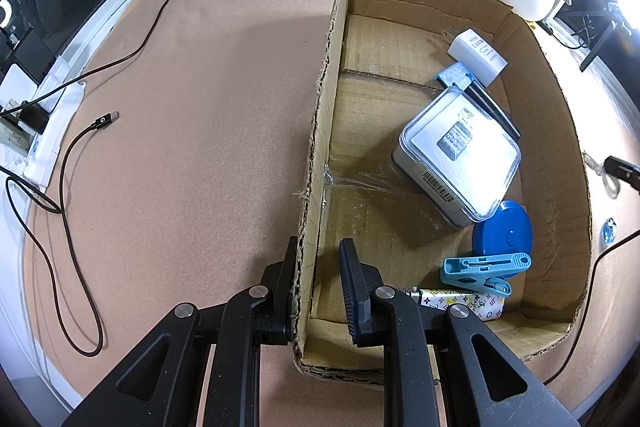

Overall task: Organize rigid objects
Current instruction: 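Close the right gripper on the white USB cable, then carry the USB cable into the box and open the right gripper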

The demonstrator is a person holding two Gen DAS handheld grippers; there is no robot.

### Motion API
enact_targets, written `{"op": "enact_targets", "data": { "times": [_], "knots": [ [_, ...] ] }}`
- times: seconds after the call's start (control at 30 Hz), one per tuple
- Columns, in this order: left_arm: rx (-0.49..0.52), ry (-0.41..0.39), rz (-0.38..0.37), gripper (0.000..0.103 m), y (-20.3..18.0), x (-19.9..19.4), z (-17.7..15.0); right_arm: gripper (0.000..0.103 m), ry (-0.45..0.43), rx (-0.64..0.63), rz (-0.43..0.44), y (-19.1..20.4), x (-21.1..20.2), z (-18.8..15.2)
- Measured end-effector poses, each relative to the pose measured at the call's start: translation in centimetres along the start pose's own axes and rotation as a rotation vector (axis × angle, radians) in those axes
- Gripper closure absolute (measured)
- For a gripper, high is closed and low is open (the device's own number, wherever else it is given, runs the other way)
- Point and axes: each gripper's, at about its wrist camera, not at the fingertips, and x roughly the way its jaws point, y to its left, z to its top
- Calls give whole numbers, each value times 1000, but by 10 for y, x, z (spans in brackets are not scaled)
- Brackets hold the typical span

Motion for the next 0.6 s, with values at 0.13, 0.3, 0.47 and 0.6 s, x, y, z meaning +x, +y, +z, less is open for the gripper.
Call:
{"op": "enact_targets", "data": {
  "times": [0.13,0.3,0.47,0.6],
  "knots": [
    [0,0,-1,84,0,0,0,98,27,16,11,-6,9,-2],
    [2,1,2,84,0,0,0,94,45,17,23,-9,12,-1],
    [1,1,3,84,-1,0,-1,80,88,24,47,-8,22,1],
    [1,1,2,84,-1,1,-1,81,104,27,63,-5,30,-3]
  ]
}}
